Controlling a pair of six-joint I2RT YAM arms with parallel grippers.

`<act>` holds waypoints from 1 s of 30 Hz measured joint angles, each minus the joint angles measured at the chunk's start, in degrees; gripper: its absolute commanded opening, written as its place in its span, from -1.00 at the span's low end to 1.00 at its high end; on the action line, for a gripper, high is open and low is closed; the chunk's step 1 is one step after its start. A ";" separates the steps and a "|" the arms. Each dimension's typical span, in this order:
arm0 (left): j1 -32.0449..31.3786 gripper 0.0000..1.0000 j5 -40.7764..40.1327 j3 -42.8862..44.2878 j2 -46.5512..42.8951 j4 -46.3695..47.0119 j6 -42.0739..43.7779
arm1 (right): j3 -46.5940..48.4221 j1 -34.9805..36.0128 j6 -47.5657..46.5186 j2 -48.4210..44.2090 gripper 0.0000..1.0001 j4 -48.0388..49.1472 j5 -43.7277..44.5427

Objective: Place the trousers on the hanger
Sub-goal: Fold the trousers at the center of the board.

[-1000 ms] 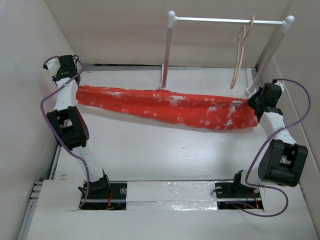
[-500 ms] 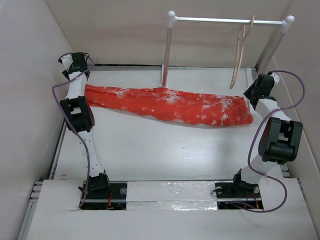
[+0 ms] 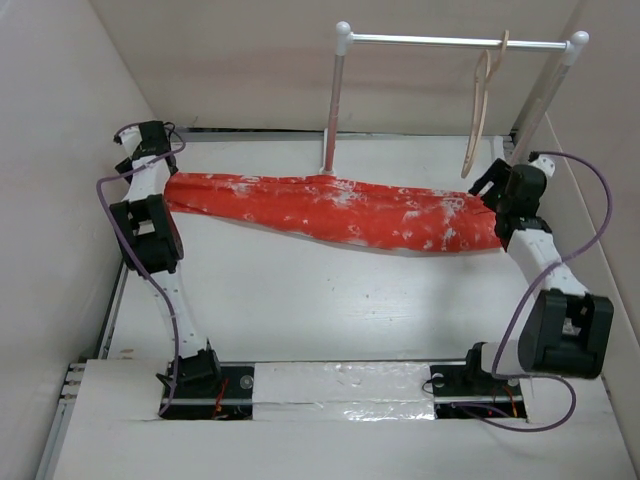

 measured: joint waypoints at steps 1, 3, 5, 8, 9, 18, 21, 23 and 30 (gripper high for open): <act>0.22 0.30 0.52 -2.82 -2.12 0.20 -0.46 | -2.16 1.03 0.02 -2.91 0.57 0.33 -0.46; 0.48 0.16 1.44 -8.96 -6.75 1.38 -1.20 | -6.99 3.21 0.02 -8.44 0.22 2.23 -1.62; 0.79 0.10 2.60 -14.58 -11.56 2.40 -2.05 | -11.74 5.64 -0.35 -13.70 -0.82 2.95 -2.82; 1.22 0.08 5.44 -20.96 -17.29 3.98 -3.43 | -18.51 8.85 -0.02 -20.72 -0.99 3.58 -3.69; 1.27 0.08 6.19 -21.62 -17.84 4.33 -3.98 | -20.65 9.38 0.04 -22.86 -0.80 3.78 -3.89; 1.31 0.18 11.23 -32.11 -21.73 7.63 -7.41 | -31.47 9.22 0.92 -25.99 0.27 3.98 -5.68; 1.31 0.22 13.64 -34.23 -21.97 8.09 -7.89 | -33.03 8.41 1.70 -23.39 0.28 4.11 -8.07; 1.31 0.23 15.41 -34.12 -21.29 8.00 -7.89 | -33.40 7.78 2.47 -21.18 0.28 4.68 -9.31; 1.31 0.27 20.65 -31.65 -15.50 8.24 -8.11 | -33.40 5.70 5.73 -11.67 0.24 10.71 -13.40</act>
